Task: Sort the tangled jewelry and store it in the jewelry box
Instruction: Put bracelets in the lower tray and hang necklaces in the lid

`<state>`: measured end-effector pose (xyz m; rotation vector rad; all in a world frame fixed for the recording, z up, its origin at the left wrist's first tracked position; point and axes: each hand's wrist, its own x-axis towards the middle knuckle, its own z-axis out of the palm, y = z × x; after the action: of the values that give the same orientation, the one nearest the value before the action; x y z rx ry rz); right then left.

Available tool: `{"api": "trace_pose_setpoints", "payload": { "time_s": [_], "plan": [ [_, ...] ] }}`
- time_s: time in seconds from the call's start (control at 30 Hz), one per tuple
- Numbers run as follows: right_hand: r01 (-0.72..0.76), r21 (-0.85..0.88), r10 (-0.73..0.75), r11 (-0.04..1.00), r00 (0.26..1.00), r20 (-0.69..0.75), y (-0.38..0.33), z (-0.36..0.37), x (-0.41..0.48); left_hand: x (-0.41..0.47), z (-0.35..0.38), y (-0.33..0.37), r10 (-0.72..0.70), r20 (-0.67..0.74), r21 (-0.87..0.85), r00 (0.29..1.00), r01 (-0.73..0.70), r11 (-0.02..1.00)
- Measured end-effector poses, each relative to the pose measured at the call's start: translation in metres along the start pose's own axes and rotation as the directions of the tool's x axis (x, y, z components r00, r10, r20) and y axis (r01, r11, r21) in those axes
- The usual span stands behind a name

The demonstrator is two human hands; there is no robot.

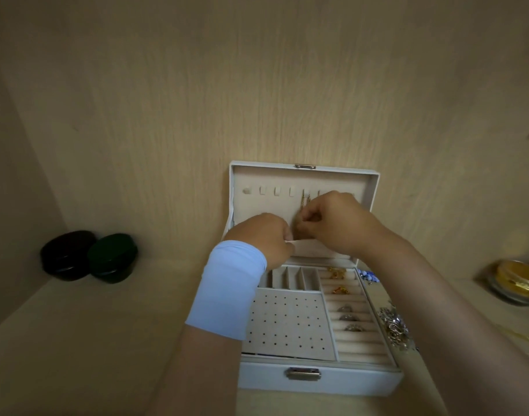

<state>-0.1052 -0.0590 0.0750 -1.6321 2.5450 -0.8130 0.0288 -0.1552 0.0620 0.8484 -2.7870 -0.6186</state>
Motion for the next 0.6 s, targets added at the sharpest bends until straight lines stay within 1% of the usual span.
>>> {"api": "trace_pose_setpoints", "payload": {
  "time_s": [0.07, 0.13, 0.23, 0.3, 0.37, 0.5, 0.6],
  "plan": [
    [-0.006, -0.119, 0.004, 0.993, 1.000, -0.011, 0.001, 0.007, -0.004, 0.000, 0.000, 0.000, -0.002, 0.005, -0.015, 1.000, 0.002, 1.000],
    [0.004, -0.175, -0.016, 0.984, 0.998, -0.064, 0.003, 0.011, -0.008, 0.000, -0.001, -0.001, -0.003, 0.000, -0.022, 1.000, 0.003, 1.000],
    [0.032, -0.140, -0.041, 0.990, 0.997, -0.064, 0.005, 0.012, -0.012, 0.000, -0.001, 0.000, 0.006, -0.032, -0.018, 0.999, -0.007, 1.000],
    [0.052, -0.093, -0.056, 0.994, 0.997, -0.050, 0.007, 0.011, -0.016, 0.000, 0.000, 0.001, 0.013, -0.063, -0.003, 0.998, -0.013, 1.000],
    [0.077, -0.038, -0.079, 0.996, 0.994, -0.070, 0.010, 0.006, -0.022, -0.001, 0.001, 0.003, 0.026, -0.108, 0.011, 0.994, -0.025, 1.000],
    [0.051, 0.012, -0.049, 0.999, 0.989, -0.137, 0.027, -0.022, -0.040, 0.001, 0.006, 0.012, 0.128, -0.193, -0.052, 0.973, -0.140, 0.989],
    [-0.012, 0.018, 0.014, 1.000, 0.991, -0.136, 0.059, -0.051, -0.063, -0.001, 0.018, 0.036, 0.212, -0.215, -0.102, 0.953, -0.238, 0.966]
  ]
}}
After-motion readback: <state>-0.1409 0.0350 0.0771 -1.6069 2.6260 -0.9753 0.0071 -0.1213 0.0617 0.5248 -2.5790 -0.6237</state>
